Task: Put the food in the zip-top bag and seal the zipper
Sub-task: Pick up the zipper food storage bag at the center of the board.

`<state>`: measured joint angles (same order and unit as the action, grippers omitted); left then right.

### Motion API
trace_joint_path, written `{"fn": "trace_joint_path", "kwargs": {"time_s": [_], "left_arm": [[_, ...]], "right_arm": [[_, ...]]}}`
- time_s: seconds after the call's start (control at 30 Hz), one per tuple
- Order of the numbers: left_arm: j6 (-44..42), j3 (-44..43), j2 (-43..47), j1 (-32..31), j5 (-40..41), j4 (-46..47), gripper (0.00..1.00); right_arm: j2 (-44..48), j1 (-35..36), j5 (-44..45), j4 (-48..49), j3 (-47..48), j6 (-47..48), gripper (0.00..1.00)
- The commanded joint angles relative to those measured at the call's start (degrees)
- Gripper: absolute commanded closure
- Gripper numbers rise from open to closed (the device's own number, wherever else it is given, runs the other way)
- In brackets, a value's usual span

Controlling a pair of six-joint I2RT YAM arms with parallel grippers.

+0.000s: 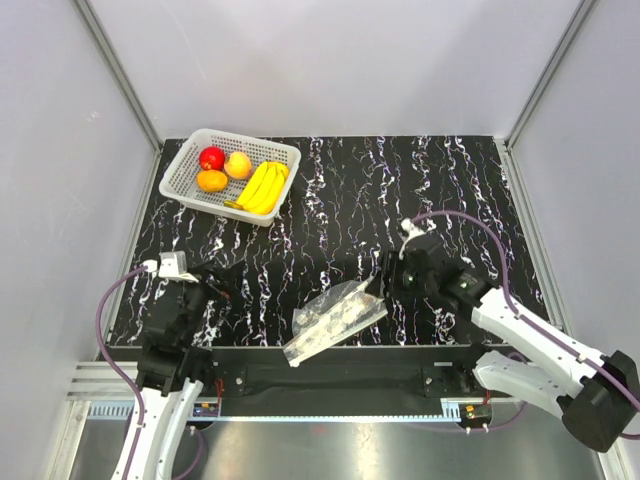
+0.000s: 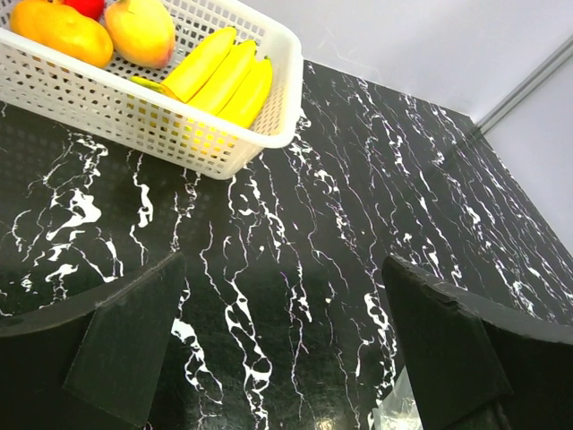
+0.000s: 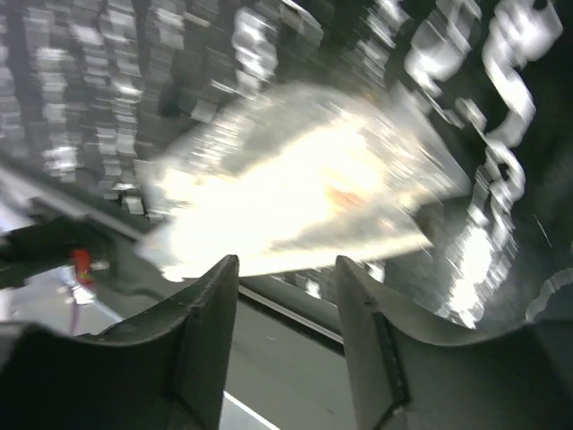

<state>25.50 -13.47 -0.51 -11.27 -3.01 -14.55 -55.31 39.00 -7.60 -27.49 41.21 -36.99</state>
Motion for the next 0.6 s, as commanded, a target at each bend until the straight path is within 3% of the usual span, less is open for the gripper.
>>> {"fn": "trace_joint_path", "kwargs": {"time_s": [0.0,0.1,0.2,0.4,0.57], "left_arm": [[-0.89,-2.17,-0.28,-1.12,0.63,1.71,0.01],[-0.97,-1.91,-0.01,-1.21,0.28,2.06,0.01],[-0.80,-1.73,-0.80,-1.30,-2.78,3.73,0.01],[-0.54,-1.73,-5.11,-1.39,-7.01,6.72,0.01],[-0.62,-1.29,-8.36,-1.48,-11.58,9.88,0.01]], "right_arm": [[2.74,0.55,4.43,-1.70,-5.24,-5.80,0.47],[4.68,0.55,4.95,-1.25,-8.33,-7.30,0.49],[5.21,0.55,6.45,-0.03,-10.53,-7.30,0.45],[1.88,0.55,7.23,7.35,-13.08,-5.37,0.16],[-1.55,0.46,9.00,15.68,-16.07,-3.62,0.15]]}}
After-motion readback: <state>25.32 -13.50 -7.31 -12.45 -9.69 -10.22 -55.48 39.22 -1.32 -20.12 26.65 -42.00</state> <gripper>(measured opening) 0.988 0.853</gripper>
